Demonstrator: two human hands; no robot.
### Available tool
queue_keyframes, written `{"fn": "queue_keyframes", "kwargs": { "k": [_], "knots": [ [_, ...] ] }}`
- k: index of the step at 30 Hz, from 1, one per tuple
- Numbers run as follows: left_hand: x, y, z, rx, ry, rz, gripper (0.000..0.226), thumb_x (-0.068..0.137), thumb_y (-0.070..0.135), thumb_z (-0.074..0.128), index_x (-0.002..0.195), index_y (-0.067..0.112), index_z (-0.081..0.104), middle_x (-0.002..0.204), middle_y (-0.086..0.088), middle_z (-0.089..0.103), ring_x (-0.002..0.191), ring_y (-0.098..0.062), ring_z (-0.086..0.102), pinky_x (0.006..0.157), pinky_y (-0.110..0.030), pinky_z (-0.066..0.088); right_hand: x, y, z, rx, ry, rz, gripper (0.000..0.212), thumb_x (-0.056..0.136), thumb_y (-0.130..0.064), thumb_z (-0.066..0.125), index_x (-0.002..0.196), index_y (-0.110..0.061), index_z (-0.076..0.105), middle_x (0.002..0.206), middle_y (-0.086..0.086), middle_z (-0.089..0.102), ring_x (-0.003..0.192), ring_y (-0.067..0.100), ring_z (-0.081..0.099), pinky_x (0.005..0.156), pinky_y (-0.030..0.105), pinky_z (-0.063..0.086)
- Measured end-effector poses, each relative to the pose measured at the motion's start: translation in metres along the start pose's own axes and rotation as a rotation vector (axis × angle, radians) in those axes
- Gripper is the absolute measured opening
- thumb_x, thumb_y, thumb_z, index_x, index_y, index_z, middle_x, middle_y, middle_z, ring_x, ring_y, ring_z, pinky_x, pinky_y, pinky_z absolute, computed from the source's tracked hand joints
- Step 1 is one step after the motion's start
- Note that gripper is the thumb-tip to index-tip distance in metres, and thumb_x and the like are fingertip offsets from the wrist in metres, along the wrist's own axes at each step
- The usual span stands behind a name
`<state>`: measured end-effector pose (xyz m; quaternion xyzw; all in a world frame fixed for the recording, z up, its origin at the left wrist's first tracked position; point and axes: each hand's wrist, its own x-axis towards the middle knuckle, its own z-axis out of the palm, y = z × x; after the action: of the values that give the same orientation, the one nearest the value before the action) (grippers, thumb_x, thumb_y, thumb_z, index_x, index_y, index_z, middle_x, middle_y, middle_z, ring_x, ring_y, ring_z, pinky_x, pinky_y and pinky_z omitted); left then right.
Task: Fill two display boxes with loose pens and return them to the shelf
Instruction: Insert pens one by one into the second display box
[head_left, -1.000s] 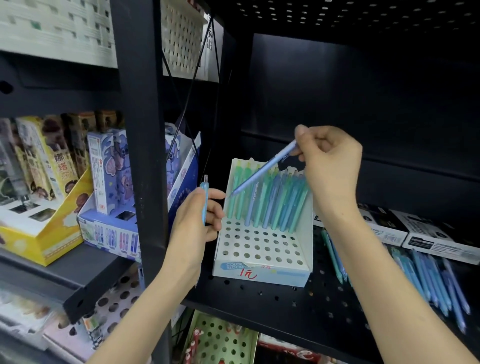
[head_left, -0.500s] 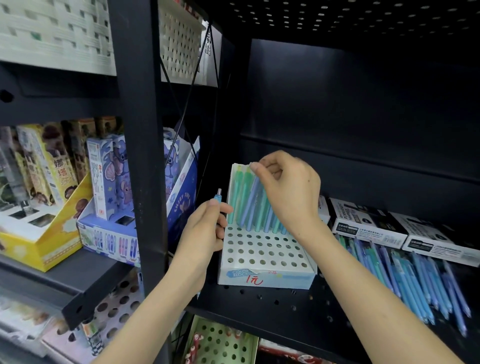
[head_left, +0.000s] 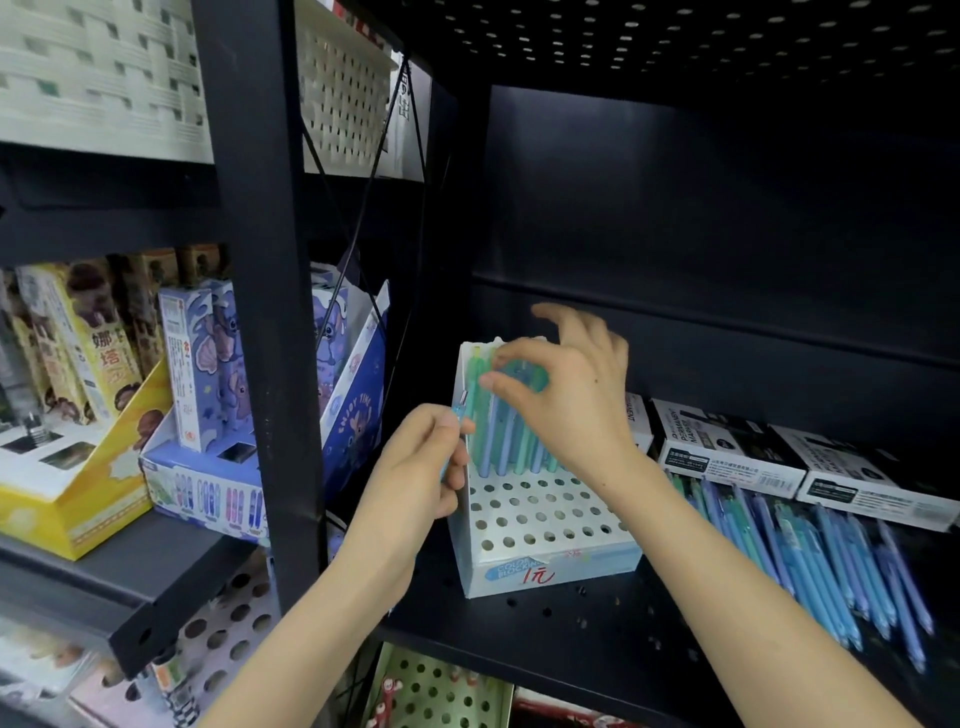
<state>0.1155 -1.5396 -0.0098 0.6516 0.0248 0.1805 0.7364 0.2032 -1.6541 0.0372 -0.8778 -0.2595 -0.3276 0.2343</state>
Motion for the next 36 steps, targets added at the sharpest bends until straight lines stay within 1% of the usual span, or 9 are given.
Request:
{"fn": "queue_keyframes", "kwargs": {
  "k": [4, 9, 11, 15, 18, 22, 26, 29, 36],
  "knots": [
    [-0.001, -0.002, -0.002, 0.143, 0.003, 0.189, 0.014, 0.094, 0.029, 0.049, 0.088, 0.021, 0.06, 0.071, 0.011, 0.054, 0.068, -0.006, 0.046, 0.061, -0.022, 0.037, -0.01, -0.005, -0.017, 0.121, 0.043, 0.037, 0.025, 0.083, -0.051, 0.057, 0.097, -0.034, 0.07, 0.128, -0.004, 0.053, 0.119, 0.016, 0.041, 0.093, 0.027, 0.018],
    [-0.001, -0.001, 0.0, 0.281, -0.047, 0.386, 0.024, 0.084, 0.046, 0.052, 0.091, 0.024, 0.061, 0.087, 0.003, 0.062, 0.083, -0.011, 0.057, 0.073, -0.02, 0.045, -0.025, -0.015, -0.032, 0.515, -0.213, 0.081, 0.008, 0.082, -0.034, 0.066, 0.084, -0.029, 0.072, 0.109, -0.013, 0.062, 0.11, 0.004, 0.05, 0.099, 0.024, 0.032],
    [-0.002, 0.0, 0.0, 0.329, -0.067, 0.412, 0.024, 0.085, 0.046, 0.052, 0.091, 0.025, 0.06, 0.086, 0.005, 0.061, 0.082, -0.01, 0.057, 0.073, -0.019, 0.046, -0.025, -0.013, -0.039, 0.662, -0.218, 0.129, 0.007, 0.084, -0.024, 0.067, 0.082, -0.021, 0.073, 0.098, -0.01, 0.067, 0.096, -0.002, 0.058, 0.086, 0.01, 0.038],
    [0.0, -0.002, -0.005, 0.446, 0.051, 0.445, 0.008, 0.093, 0.037, 0.049, 0.095, 0.036, 0.056, 0.096, 0.009, 0.058, 0.092, -0.005, 0.054, 0.075, -0.012, 0.042, -0.015, -0.001, -0.061, 0.876, -0.06, 0.291, 0.011, 0.088, -0.015, 0.061, 0.082, -0.017, 0.07, 0.072, -0.007, 0.069, 0.067, 0.003, 0.062, 0.063, 0.015, 0.046],
    [0.006, -0.01, -0.01, 0.489, 0.111, 0.373, 0.022, 0.09, 0.032, 0.048, 0.111, 0.042, 0.048, 0.105, 0.016, 0.05, 0.098, 0.002, 0.05, 0.075, -0.011, 0.038, -0.005, 0.01, -0.075, 0.839, 0.072, 0.329, 0.011, 0.089, -0.013, 0.059, 0.084, -0.015, 0.069, 0.073, -0.002, 0.068, 0.065, 0.008, 0.062, 0.061, 0.02, 0.05],
    [0.009, -0.021, -0.013, 0.508, 0.04, 0.275, 0.05, 0.09, 0.026, 0.056, 0.133, 0.042, 0.035, 0.121, 0.017, 0.047, 0.105, 0.005, 0.046, 0.08, -0.013, 0.039, 0.0, 0.01, -0.075, 0.701, 0.029, 0.277, 0.011, 0.09, -0.017, 0.06, 0.086, -0.015, 0.07, 0.077, 0.001, 0.07, 0.065, 0.007, 0.063, 0.062, 0.02, 0.052],
    [0.006, -0.025, -0.014, 0.513, -0.071, 0.259, 0.068, 0.086, 0.025, 0.063, 0.129, 0.059, 0.022, 0.133, 0.021, 0.04, 0.105, 0.013, 0.043, 0.08, -0.012, 0.039, 0.003, 0.013, -0.082, 0.757, 0.106, 0.286, 0.013, 0.09, -0.014, 0.059, 0.083, -0.018, 0.069, 0.078, 0.0, 0.069, 0.065, 0.006, 0.061, 0.057, 0.017, 0.049],
    [0.007, -0.028, -0.015, 0.54, -0.102, 0.258, 0.08, 0.083, 0.02, 0.067, 0.136, 0.055, 0.018, 0.138, 0.023, 0.035, 0.106, 0.018, 0.04, 0.082, -0.009, 0.039, 0.004, 0.015, -0.085, 0.693, 0.124, 0.26, 0.012, 0.089, -0.014, 0.06, 0.084, -0.017, 0.07, 0.078, -0.004, 0.069, 0.064, 0.0, 0.06, 0.058, 0.013, 0.046],
    [0.009, -0.029, -0.017, 0.493, -0.118, 0.24, 0.079, 0.085, 0.016, 0.065, 0.138, 0.053, 0.02, 0.141, 0.023, 0.034, 0.103, 0.023, 0.042, 0.079, -0.003, 0.04, 0.001, -0.002, -0.044, 0.422, -0.023, 0.137, 0.012, 0.09, -0.022, 0.059, 0.085, -0.024, 0.07, 0.084, -0.016, 0.068, 0.082, 0.001, 0.06, 0.08, 0.027, 0.049]
  ]
}}
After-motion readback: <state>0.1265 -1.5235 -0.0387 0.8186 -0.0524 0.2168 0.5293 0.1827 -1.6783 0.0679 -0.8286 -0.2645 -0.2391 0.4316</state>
